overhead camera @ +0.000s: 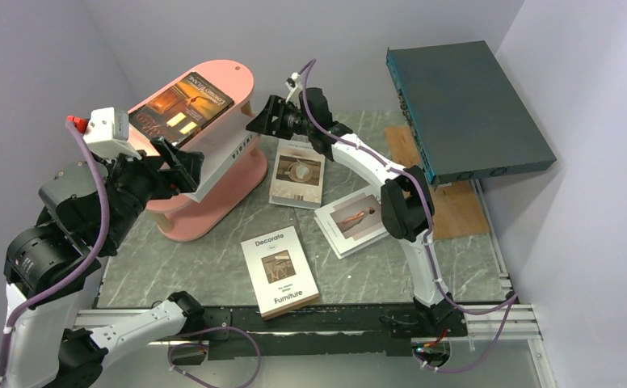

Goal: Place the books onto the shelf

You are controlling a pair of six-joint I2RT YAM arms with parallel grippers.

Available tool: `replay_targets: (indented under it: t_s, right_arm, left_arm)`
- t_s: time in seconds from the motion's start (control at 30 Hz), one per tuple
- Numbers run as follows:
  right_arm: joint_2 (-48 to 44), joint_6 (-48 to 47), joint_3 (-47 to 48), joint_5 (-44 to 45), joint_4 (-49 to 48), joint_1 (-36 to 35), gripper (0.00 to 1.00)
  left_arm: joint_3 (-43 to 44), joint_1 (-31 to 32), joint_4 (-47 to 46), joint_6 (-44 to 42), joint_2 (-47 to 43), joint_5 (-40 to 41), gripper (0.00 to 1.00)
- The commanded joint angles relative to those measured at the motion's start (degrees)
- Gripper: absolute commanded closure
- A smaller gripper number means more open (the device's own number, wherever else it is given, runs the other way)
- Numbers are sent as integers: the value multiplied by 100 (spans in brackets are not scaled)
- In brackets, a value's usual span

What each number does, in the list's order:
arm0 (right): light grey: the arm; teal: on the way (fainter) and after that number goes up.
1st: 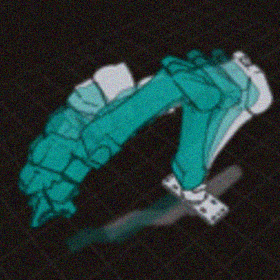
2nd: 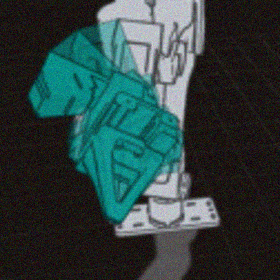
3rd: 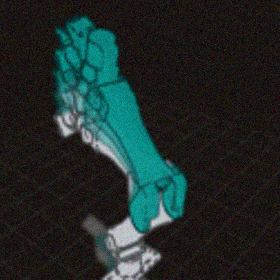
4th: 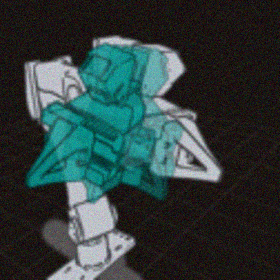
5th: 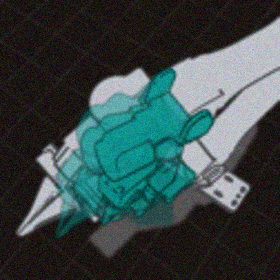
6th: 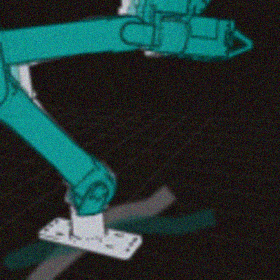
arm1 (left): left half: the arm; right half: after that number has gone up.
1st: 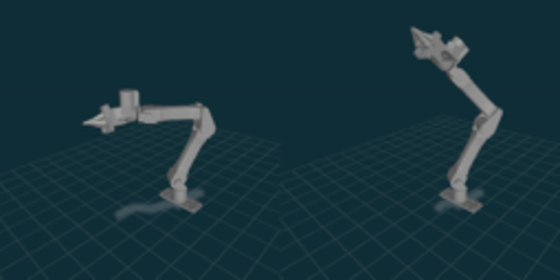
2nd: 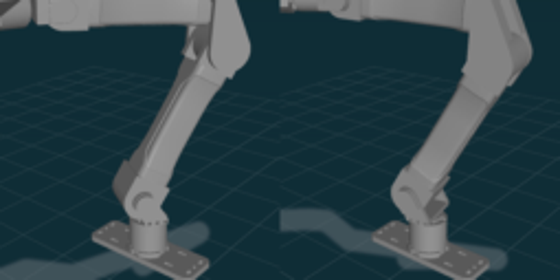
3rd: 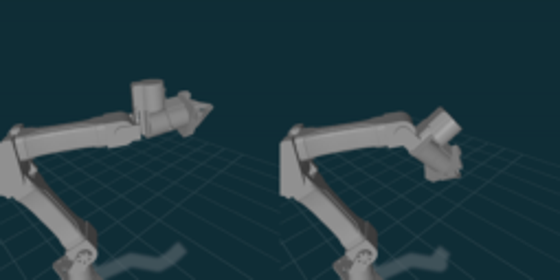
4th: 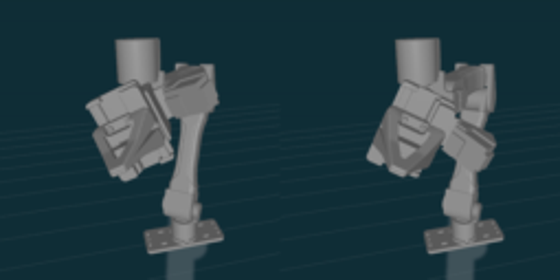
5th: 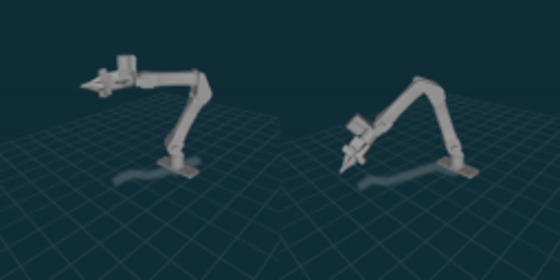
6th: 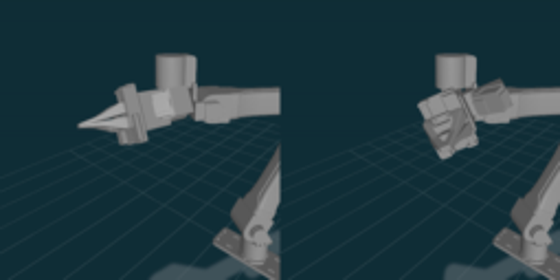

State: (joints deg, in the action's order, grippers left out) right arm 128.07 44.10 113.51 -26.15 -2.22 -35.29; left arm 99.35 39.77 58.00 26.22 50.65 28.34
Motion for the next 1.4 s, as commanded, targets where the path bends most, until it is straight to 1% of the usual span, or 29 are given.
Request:
replay_targets:
  t_s: [0.0, 0.13, 0.3, 0.33, 0.4, 0.47, 0.8, 1.0, 1.1, 1.2, 1.37]
  right_arm:
    - [-148, -56, 216, -189, -158, -25, 27]
    - [-265, -54, 28, -221, -288, -67, 27]
    - [-289, -273, 157, -26, -58, -77, 27]
    - [-286, -292, 184, 26, -19, -57, 24]
    - [-283, -296, 225, 102, 25, -25, 16]
    - [-271, -309, 281, 144, 40, 7, 14]
    - [-133, -66, 499, 36, -191, 31, 13]
    - [-19, -60, 729, -84, -124, 21, 14]
    - [-88, 31, 589, -254, -257, 14, 14]
    - [-211, 234, 241, -460, -632, 2, 14]
    - [-365, 293, -82, -593, -816, -67, 14]
  left_arm:
    - [130, -21, -65, 24, -21, 49, 7]
    - [128, -16, -51, 23, -12, 56, 7]
    - [137, -16, -52, 23, 7, 7, 8]
    - [131, -17, -40, 28, -1, 13, 8]
    - [122, -20, -28, 32, -26, 28, 8]
    - [107, -21, -28, 41, -58, 40, 8]
    - [93, -18, 0, 41, -98, 69, 8]
    - [85, -19, 0, 50, -126, 60, 8]
    - [72, -13, -3, 50, -117, 59, 8]
    - [41, -17, -25, 58, -121, 47, 8]
    - [49, -17, -13, 60, -100, 37, 8]
